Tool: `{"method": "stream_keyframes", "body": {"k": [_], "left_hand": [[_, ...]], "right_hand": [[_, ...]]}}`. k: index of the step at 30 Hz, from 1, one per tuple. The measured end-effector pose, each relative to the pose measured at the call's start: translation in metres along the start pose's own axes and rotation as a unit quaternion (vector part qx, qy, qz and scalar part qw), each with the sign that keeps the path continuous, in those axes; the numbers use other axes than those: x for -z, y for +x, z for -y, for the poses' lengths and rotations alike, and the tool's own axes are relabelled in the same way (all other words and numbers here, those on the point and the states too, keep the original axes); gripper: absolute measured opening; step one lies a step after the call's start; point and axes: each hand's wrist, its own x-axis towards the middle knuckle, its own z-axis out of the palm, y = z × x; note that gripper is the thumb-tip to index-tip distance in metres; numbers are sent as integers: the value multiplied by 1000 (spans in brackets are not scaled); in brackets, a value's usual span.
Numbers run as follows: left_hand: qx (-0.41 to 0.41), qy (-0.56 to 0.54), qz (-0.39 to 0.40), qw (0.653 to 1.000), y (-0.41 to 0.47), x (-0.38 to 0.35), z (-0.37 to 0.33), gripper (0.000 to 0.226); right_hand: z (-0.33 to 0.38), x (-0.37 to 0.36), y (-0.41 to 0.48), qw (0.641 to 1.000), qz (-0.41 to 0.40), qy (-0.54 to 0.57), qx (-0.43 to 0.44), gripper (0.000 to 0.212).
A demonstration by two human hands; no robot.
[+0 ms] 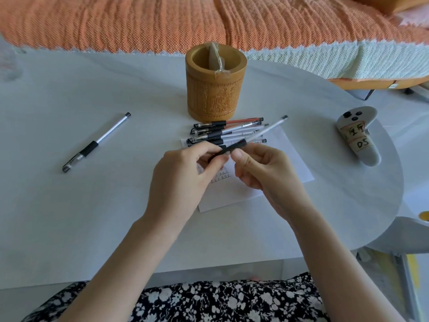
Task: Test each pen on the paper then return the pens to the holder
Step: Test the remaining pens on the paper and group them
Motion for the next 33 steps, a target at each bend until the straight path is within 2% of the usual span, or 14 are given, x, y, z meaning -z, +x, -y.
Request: {"method": "stream_keyframes", "body": {"k": [3, 6, 14, 19, 28, 30, 33], "left_hand": [[-13, 120, -65, 990, 8, 0, 9, 11], [-21, 178, -84, 980, 15, -3, 18, 13], [-17, 193, -64, 979, 20, -10, 24, 20], [-9, 182, -49, 982, 20, -10, 26, 22], [16, 186, -87, 979, 19, 15, 39, 16], [37, 217, -93, 971, 20, 28, 51, 21], [118, 251, -98, 956, 23, 50, 72, 33]], "right_hand": [[0, 3, 1, 999, -25, -14, -19, 38], [2, 7, 2, 999, -48, -14, -18, 38], [0, 6, 3, 997, -56, -46, -7, 18], [-2, 5, 4, 997, -51, -58, 5, 14], [-6, 1, 7, 993, -54, -101, 41, 9], [-7, 0, 7, 991, -51, -113, 46, 8], [-7, -4, 7, 989, -46, -128, 53, 6]]}}
